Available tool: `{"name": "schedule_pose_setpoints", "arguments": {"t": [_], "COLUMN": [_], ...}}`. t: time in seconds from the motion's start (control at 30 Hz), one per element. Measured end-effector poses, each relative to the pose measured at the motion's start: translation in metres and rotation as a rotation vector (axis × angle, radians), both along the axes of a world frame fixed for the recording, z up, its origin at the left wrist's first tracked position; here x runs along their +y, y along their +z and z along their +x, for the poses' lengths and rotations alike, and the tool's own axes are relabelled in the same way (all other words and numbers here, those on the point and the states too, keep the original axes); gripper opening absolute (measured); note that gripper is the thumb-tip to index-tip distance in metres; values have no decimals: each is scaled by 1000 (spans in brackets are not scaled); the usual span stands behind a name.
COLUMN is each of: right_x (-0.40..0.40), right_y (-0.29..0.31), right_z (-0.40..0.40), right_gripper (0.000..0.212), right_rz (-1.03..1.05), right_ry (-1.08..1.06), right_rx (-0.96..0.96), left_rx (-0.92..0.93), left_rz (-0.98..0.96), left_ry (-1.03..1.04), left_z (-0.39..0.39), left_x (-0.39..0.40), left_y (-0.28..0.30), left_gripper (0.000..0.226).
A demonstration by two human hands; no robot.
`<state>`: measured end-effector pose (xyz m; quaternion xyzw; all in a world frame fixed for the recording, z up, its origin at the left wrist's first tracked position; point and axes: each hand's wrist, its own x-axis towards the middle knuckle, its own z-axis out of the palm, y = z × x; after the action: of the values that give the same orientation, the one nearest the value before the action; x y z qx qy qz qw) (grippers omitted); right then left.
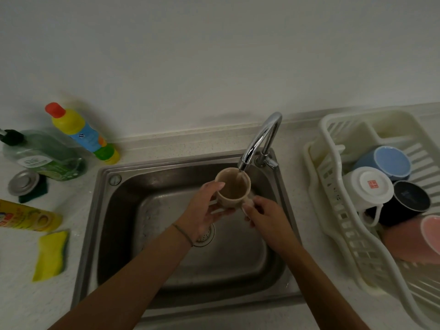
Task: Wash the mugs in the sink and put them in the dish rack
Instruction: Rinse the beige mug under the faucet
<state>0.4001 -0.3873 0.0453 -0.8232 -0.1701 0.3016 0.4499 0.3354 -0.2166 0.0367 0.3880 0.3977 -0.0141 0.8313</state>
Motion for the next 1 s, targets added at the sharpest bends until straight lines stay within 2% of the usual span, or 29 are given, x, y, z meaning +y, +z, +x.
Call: {"name": "schedule_pose_setpoints", "arguments": {"t": [0.2,0.3,0.4,0.5,0.6,0.67,0.73,1.0], "right_x": [-2,1,-2,0,-2,-3,1,13], "right_y": [-4,-4,-5,-10,-15,-18,-23,-31], "right_z": [-6,-12,-8,-9,-9,-6,-6,-5], "right_gripper": [17,7,10,12,15,11,7,29], "right_rz": [37,56,51,2,-157,-244,-251,-167], "right_ry": [-71,-47,-94,-59,17,37,38,86], "right_rx": [48,58,0,-110,-453,-559,-512,-470], "left_rx": [6,-4,-4,8,51,98,127,220], "left_rz": [88,129,155,133,130,146,139,120], "left_ry": [-82,-88,-110,-77,-73,-95,-111,-115], "left_z": [6,11,13,12,9,6,2,-7], "left_x": [-1,3,2,2,2,0,-3,-10], "left_y": [8,11,13,12,11,10,5,-8], "left_gripper": [65,51,35,34,34,37,39,46]}}
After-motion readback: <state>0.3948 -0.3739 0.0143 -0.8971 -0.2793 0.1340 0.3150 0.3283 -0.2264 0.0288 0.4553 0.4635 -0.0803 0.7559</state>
